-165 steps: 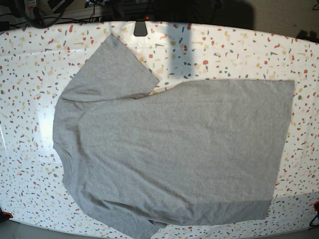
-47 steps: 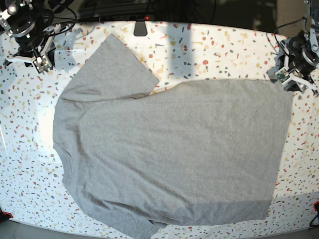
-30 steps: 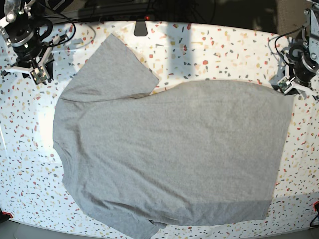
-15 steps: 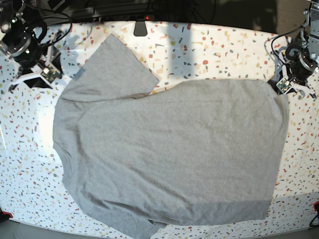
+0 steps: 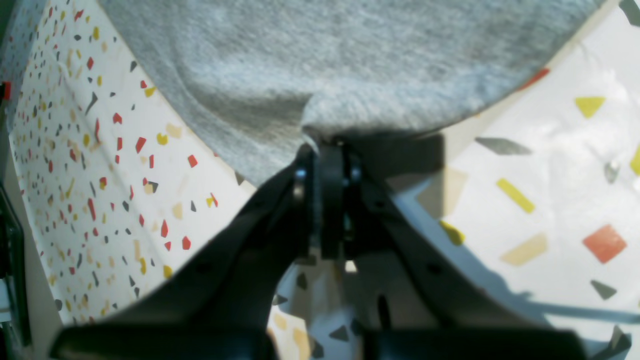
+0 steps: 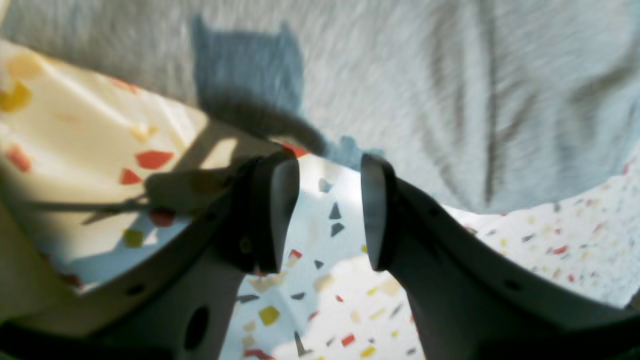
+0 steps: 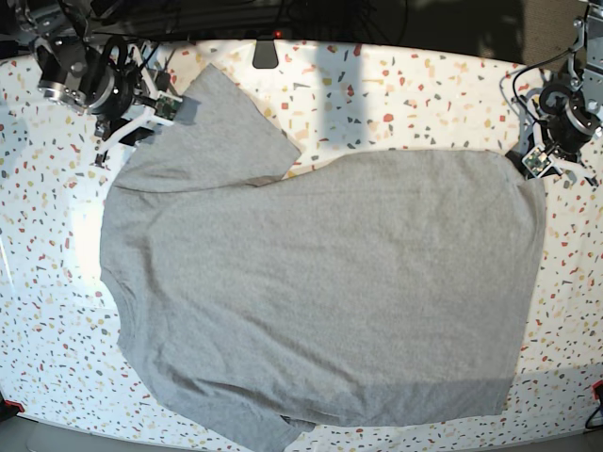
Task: Fold the T-shirt properly
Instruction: 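Grasp the sleeve corner with the right gripper, the shoulder with the left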
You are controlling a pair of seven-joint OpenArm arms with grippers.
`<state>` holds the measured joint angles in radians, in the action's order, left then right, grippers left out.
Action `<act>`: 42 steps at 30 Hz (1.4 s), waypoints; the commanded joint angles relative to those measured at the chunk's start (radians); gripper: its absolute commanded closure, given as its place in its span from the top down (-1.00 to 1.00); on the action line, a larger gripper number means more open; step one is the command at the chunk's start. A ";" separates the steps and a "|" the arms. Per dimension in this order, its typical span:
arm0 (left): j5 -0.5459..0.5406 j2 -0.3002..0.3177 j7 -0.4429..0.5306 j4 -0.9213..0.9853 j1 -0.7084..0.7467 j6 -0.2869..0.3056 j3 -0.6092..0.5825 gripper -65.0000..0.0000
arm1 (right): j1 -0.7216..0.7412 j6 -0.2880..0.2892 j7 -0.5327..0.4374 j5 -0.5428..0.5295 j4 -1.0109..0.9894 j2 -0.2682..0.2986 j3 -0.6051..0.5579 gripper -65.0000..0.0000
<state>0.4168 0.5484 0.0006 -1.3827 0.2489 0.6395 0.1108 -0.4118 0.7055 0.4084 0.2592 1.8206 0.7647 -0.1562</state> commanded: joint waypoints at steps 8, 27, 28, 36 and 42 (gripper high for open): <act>-0.003 0.015 0.006 -0.008 -0.003 0.012 0.003 -1.00 | 0.077 -0.007 -0.047 0.037 -0.061 0.038 -0.044 -0.23; -0.003 0.014 0.008 -0.008 -0.002 0.011 0.003 -1.00 | 0.223 -0.007 -0.080 0.037 -0.112 0.008 -0.074 -0.23; -0.003 0.015 0.008 -0.008 -0.002 0.011 0.003 -1.00 | 0.228 -0.014 -0.080 0.037 -0.121 0.008 -0.074 -0.23; -0.003 0.014 0.008 -0.008 -0.003 0.009 0.003 -1.00 | 0.235 -0.112 -0.079 0.038 -0.139 0.008 -0.074 -0.23; -0.003 0.015 0.008 -0.008 -0.002 0.009 0.003 -1.00 | 0.234 -0.137 -0.033 0.037 -0.133 0.008 -0.074 -0.24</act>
<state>0.4168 0.5484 0.0013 -1.3827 0.2489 0.6392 0.1112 -0.2165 0.7826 0.3687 0.1989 1.6958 0.7784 -0.2398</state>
